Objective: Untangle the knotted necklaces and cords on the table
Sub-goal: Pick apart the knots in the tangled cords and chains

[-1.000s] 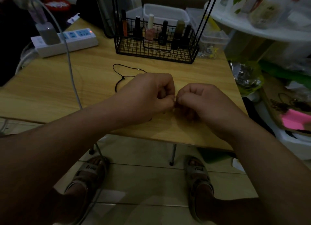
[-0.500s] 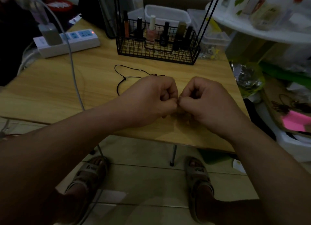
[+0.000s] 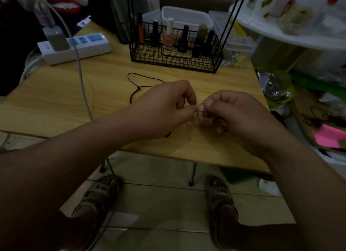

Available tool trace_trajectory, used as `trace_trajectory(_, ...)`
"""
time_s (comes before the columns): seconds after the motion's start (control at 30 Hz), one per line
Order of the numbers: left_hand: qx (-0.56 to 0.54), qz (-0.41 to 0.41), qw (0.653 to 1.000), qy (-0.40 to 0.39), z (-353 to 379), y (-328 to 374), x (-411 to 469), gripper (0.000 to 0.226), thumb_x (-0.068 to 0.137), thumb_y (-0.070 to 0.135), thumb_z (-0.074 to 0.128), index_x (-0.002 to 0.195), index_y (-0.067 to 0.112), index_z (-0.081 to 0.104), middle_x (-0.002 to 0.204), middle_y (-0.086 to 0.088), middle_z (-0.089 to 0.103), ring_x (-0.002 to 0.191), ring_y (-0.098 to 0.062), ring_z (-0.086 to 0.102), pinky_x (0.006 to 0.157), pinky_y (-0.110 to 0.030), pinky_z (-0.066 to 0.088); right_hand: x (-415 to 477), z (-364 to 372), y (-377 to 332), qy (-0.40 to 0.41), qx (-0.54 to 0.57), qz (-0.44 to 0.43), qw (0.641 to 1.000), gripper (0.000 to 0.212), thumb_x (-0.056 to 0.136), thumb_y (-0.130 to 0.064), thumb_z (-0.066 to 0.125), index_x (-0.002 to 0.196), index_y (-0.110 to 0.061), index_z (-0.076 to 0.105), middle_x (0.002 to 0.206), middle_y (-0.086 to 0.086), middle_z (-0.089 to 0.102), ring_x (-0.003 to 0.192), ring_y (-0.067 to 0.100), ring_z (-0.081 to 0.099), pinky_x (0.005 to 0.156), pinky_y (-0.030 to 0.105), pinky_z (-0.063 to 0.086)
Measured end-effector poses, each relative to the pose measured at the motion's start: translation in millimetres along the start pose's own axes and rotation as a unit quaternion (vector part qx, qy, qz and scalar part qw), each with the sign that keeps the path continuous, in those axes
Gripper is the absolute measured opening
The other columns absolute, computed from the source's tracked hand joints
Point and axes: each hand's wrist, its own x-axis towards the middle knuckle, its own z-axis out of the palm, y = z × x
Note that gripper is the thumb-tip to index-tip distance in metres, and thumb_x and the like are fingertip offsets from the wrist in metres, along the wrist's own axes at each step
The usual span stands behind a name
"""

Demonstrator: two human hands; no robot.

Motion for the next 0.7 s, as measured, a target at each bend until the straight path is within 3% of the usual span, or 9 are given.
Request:
trace_trajectory(0.07,0.002,-0.012,1.000,-0.008,0,2,-2,0.010,0.100,0.029,0.066,0.109,0.027,0.062,0.078,0.002,0.066,0.062,-0.010,0.061,0.055,-0.030,0.051,0,-4,-3,0.009,0.138,0.045,0.989,0.018,0.100,-0.020,0.059,0.087,-0.014,0.070,0.081,0.004,0.068,0.070,0.015,0.060,0.055,0.026,0.044)
trace_trajectory(0.17,0.005,-0.020,1.000,-0.017,1,5,-3,0.006,0.102,0.029,0.063,0.101,0.025,0.066,0.083,0.003,0.065,0.058,-0.001,0.058,0.049,-0.019,0.045,0,-8,-3,0.004,0.270,0.082,0.959,0.016,0.095,-0.024,0.061,0.081,-0.016,0.062,0.077,0.000,0.062,0.069,0.013,0.056,0.056,0.025,0.041)
trace_trajectory(0.37,-0.040,-0.038,0.998,-0.004,-1,7,-2,0.017,0.103,0.034,0.059,0.092,0.023,0.066,0.090,0.003,0.067,0.059,-0.012,0.058,0.049,-0.021,0.046,3,-12,-1,-0.025,0.347,0.093,0.933,0.022,0.085,-0.036,0.066,0.071,-0.020,0.059,0.077,-0.001,0.062,0.075,0.014,0.061,0.069,0.028,0.042)
trace_trajectory(0.47,-0.029,-0.061,0.998,-0.022,-1,6,-2,0.021,0.104,0.034,0.058,0.088,0.021,0.064,0.082,-0.001,0.068,0.054,-0.005,0.055,0.048,-0.019,0.047,3,-12,0,-0.008,0.399,0.087,0.913,0.019,0.085,-0.035,0.067,0.075,-0.020,0.062,0.078,-0.002,0.065,0.077,0.015,0.063,0.072,0.028,0.043)
trace_trajectory(0.57,0.014,-0.067,0.997,-0.047,1,7,-4,0.018,0.104,0.034,0.059,0.089,0.025,0.062,0.081,0.003,0.068,0.062,-0.002,0.062,0.049,-0.014,0.046,5,-13,1,0.010,0.435,0.075,0.897,0.016,0.091,-0.032,0.064,0.080,-0.020,0.065,0.082,-0.002,0.067,0.078,0.014,0.064,0.071,0.027,0.044)
trace_trajectory(0.7,-0.007,-0.085,0.995,-0.047,0,10,-7,0.006,0.102,0.036,0.061,0.100,0.032,0.059,0.083,0.006,0.069,0.067,-0.006,0.067,0.057,-0.030,0.058,9,-11,4,0.033,0.451,0.078,0.888,0.017,0.093,-0.030,0.063,0.080,-0.020,0.069,0.086,-0.002,0.068,0.080,0.014,0.064,0.069,0.027,0.043)
